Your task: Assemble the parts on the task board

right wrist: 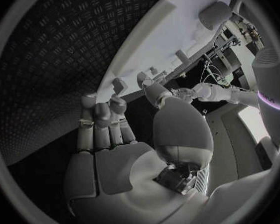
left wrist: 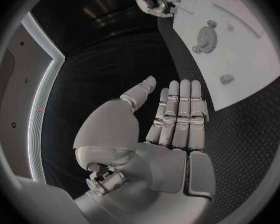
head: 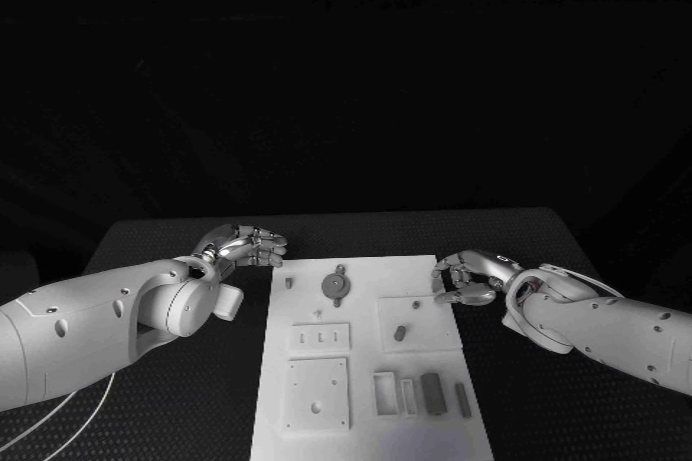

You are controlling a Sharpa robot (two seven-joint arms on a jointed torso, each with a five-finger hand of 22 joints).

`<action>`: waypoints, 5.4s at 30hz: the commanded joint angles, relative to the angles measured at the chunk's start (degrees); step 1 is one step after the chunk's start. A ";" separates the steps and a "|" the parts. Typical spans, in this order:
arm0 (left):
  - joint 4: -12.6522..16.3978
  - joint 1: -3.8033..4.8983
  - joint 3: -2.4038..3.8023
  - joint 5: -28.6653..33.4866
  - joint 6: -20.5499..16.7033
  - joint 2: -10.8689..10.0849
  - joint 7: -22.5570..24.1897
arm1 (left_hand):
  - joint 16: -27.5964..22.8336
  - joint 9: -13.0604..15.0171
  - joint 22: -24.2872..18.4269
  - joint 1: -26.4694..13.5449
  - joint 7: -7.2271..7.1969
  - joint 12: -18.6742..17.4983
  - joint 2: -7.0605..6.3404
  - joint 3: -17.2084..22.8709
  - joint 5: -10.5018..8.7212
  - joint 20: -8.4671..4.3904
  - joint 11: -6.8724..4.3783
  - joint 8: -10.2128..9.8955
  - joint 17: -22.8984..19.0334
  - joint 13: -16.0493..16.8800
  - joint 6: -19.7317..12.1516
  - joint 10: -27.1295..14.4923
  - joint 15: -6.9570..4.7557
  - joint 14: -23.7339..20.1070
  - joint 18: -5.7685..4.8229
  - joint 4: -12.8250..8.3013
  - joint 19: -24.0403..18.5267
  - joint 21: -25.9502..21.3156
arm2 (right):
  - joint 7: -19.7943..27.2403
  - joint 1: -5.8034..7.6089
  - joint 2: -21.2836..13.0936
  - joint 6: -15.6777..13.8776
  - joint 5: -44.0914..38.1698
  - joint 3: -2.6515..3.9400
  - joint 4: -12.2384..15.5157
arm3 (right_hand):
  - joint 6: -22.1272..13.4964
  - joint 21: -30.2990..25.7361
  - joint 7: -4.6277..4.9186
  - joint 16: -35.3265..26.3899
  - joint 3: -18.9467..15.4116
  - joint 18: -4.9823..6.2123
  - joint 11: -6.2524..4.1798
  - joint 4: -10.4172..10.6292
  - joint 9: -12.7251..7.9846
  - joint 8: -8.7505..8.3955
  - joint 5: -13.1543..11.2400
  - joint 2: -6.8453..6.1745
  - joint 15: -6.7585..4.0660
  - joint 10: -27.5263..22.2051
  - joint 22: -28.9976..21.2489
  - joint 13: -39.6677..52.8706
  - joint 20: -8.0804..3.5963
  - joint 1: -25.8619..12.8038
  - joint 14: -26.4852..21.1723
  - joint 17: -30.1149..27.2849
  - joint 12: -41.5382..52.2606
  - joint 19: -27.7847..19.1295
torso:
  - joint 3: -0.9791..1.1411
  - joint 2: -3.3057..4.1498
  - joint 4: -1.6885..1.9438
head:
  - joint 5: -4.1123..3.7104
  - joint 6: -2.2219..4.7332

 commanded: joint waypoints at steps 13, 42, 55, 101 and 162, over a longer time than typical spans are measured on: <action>0.12 0.02 0.06 -0.02 0.93 -0.02 0.02 | -0.64 -0.14 0.00 -1.00 0.52 -0.57 0.09 -0.21 0.10 0.15 0.47 -0.65 0.13 -0.03 -0.66 -0.19 0.28 -0.41 0.22 0.21 -0.35 -0.55 | -0.57 -0.11 0.83 -0.86 -0.66 0.03 -1.19 | 3.95 0.09 -0.33 0.61 -1.38 0.48 -0.04 -0.94 0.61 1.84 0.04 4.73 -1.13 -4.24 0.80 -0.78 -0.57 0.44 0.26 -0.40 0.70 0.15 | -0.04 -0.12 -0.18 | 0.29 -0.34; 0.74 0.03 0.06 -0.02 1.16 -0.31 -0.29 | -0.91 -0.12 -0.01 -1.15 0.66 -0.86 -0.02 -0.14 0.10 0.25 0.57 -0.94 0.18 -0.02 -0.90 -0.34 0.39 -0.64 0.20 0.12 -0.59 -0.74 | -1.63 -0.60 2.25 -1.18 -1.30 0.05 -1.48 | 5.06 0.25 -0.81 0.86 -1.69 0.48 -0.52 -2.64 0.78 2.35 0.04 7.81 -1.62 -3.64 0.75 -1.41 -0.91 1.04 0.81 -0.71 0.95 0.72 | -0.06 -0.15 -0.20 | 0.30 -0.94; 0.76 0.03 0.06 -0.14 1.22 -0.40 -0.37 | -0.97 -0.10 0.00 -1.06 0.67 -0.93 -0.05 -0.09 0.10 0.25 0.59 -1.00 0.21 -0.01 -0.94 -0.36 0.40 -0.68 0.22 0.06 -0.63 -0.77 | -0.86 -0.60 2.13 -0.99 -1.29 0.08 -2.37 | 4.73 0.19 -0.77 0.83 -1.86 0.48 -0.50 -3.22 0.68 2.12 0.05 7.19 -1.64 -3.68 0.73 -1.58 -0.98 1.50 0.78 -0.81 0.94 0.69 | -0.02 -0.19 -0.15 | 0.47 -1.13; 0.42 0.03 0.05 -0.44 0.76 -0.22 -0.61 | -1.06 -0.05 0.04 -0.90 0.74 -1.04 -0.08 0.02 0.10 0.29 0.61 -1.14 0.28 0.03 -1.05 -0.35 0.42 -0.68 0.24 0.06 -0.64 -0.80 | 0.04 -0.59 2.63 -1.08 -1.85 0.34 -2.78 | 9.59 0.68 -2.64 1.40 -2.10 0.48 -2.20 -3.40 2.26 4.66 0.05 10.33 -3.10 -3.17 0.94 -2.05 -1.23 5.36 1.22 -0.95 1.53 0.94 | -0.06 -0.16 -0.25 | 0.35 -1.53; 2.88 0.04 0.10 -6.67 5.05 3.16 -12.59 | -0.78 0.54 1.26 -7.29 -0.46 -1.33 0.61 -2.26 -0.30 -0.65 -0.44 -2.09 2.45 1.32 2.34 2.32 -0.52 1.26 -0.01 1.82 0.45 -0.30 | -9.97 3.13 5.56 -6.13 -7.95 3.13 10.53 | 11.87 0.99 -4.06 1.73 -2.81 0.48 -3.57 -3.59 4.70 6.54 0.06 11.58 -4.40 -2.39 0.81 -2.32 -1.49 7.11 1.74 -1.07 1.75 1.42 | -0.21 -0.49 -0.58 | 1.23 0.38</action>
